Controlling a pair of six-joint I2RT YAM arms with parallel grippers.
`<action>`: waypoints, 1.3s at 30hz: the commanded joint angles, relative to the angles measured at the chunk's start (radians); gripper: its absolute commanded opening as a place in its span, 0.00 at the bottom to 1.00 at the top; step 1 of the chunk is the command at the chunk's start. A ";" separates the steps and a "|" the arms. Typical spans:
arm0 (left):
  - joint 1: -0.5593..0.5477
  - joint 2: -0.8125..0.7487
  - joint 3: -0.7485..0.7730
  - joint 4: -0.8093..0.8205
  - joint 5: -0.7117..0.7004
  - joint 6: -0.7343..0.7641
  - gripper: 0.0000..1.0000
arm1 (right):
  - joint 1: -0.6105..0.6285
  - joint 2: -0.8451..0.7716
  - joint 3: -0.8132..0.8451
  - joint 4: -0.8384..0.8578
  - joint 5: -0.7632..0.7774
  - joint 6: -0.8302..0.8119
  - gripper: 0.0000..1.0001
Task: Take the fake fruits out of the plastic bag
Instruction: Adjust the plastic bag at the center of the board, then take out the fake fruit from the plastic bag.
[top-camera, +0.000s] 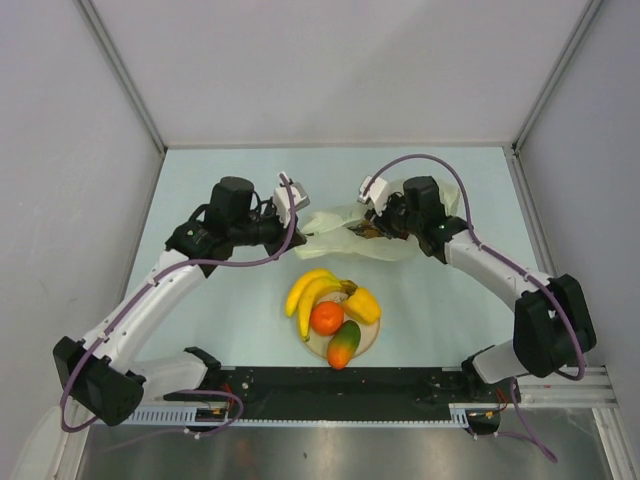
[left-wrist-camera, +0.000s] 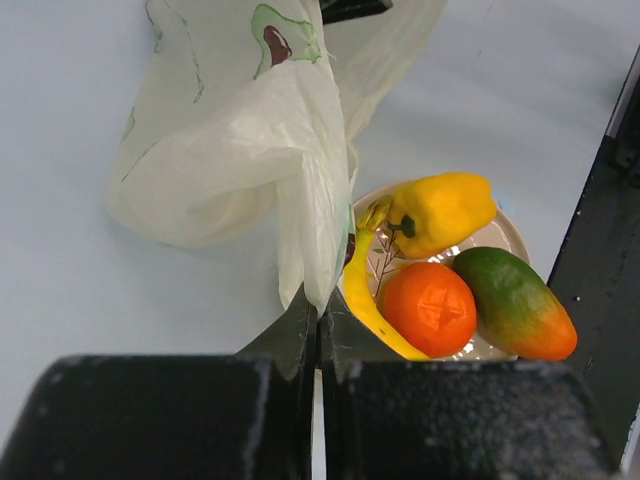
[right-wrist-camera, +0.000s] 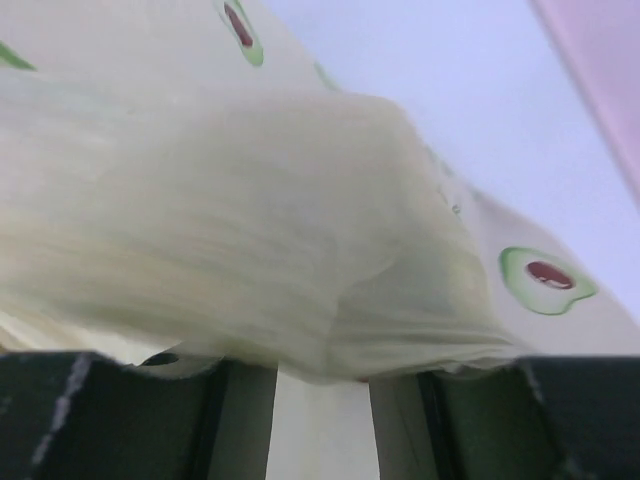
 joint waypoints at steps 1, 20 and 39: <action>-0.001 -0.029 -0.003 -0.001 -0.006 0.025 0.00 | -0.012 -0.066 0.058 -0.078 -0.127 -0.069 0.42; 0.000 0.036 0.048 0.020 -0.052 0.028 0.00 | 0.097 0.105 0.038 -0.119 0.040 -0.230 0.32; 0.000 0.054 0.065 0.002 -0.072 0.043 0.00 | 0.043 0.350 0.089 0.098 0.112 -0.482 0.79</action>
